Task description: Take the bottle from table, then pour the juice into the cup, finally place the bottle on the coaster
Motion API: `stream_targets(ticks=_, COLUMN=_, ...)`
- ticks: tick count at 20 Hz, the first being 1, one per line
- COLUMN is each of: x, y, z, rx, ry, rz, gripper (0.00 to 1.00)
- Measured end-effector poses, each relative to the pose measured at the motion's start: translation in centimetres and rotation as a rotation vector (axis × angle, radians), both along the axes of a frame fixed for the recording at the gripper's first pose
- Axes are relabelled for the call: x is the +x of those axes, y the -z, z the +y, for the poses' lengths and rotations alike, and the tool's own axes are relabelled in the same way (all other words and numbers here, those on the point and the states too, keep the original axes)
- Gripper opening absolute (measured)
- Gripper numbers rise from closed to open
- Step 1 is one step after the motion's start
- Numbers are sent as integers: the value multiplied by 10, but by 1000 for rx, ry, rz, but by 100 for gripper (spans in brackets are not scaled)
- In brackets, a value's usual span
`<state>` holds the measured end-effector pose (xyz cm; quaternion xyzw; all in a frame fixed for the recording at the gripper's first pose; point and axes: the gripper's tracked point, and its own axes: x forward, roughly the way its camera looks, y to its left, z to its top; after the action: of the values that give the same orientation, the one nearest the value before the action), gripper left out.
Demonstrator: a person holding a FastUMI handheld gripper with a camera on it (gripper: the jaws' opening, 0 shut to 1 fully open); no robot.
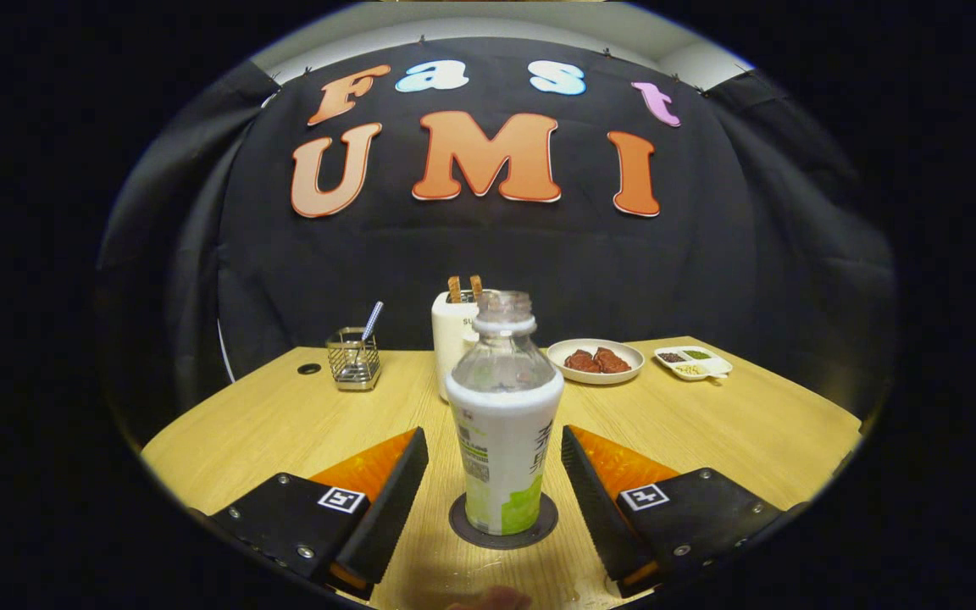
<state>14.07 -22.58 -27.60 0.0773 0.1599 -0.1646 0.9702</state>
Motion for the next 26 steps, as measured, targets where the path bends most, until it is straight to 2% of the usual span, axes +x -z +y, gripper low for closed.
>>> stream_targets(ticks=4, x=-23, y=-72, z=2, rx=-5, ry=19, rz=-125, gripper=93)
stream_targets(ticks=8, x=-43, y=-153, z=21, rx=-30, ry=-33, rz=-214, gripper=94)
stream_targets(ticks=11, x=-57, y=-197, z=29, rx=-60, ry=-19, rz=-237, gripper=93)
stream_targets(ticks=14, x=-76, y=-248, z=60, rx=-91, ry=-69, rz=-297, gripper=93)
stream_targets(ticks=19, x=-106, y=-285, z=106, rx=-111, ry=-134, rz=-305, gripper=93)
stream_targets(ticks=26, x=-115, y=-322, z=173, rx=-140, ry=-250, rz=-366, gripper=94)
